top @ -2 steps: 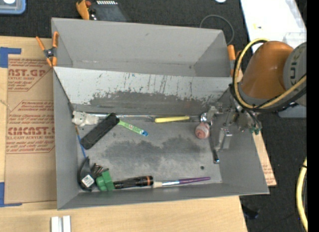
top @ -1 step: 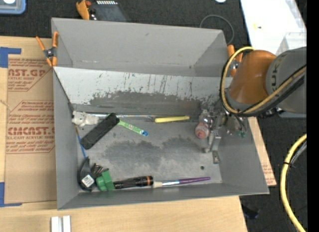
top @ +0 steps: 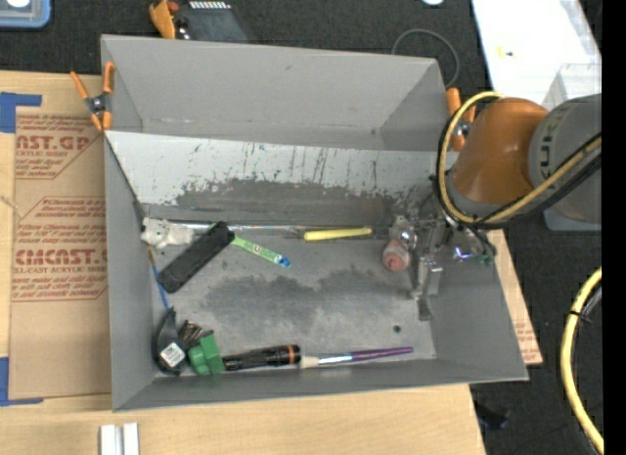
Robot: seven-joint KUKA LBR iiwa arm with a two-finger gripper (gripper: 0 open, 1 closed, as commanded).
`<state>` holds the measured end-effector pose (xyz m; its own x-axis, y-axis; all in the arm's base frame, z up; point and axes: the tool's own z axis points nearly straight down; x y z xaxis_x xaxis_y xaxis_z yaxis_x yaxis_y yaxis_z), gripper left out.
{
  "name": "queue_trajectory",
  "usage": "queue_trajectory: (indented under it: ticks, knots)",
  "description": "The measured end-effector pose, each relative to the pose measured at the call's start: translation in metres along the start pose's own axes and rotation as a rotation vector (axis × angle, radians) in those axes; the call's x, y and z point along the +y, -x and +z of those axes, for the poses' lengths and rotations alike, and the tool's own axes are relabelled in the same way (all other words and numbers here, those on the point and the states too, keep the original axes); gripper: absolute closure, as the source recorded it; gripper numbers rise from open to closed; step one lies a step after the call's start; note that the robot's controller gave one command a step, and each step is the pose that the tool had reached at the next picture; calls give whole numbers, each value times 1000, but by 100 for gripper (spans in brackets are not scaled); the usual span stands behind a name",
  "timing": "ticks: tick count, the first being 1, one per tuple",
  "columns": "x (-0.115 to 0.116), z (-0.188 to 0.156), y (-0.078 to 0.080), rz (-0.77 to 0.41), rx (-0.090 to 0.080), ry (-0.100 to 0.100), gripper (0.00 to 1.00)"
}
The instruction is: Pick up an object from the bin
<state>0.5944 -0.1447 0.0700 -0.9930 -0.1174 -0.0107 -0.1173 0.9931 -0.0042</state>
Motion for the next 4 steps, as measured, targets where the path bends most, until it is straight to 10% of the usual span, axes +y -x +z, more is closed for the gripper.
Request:
queue_trajectory:
  ticks: [1, 2, 3, 4]
  knots:
    - [6, 0, 0, 156, 6, 3, 0]
    - [1, 0, 1, 8, -1, 0, 0]
    - [7, 0, 1, 148, 3, 3, 100]
    - [7, 1, 1, 148, 3, 2, 100]
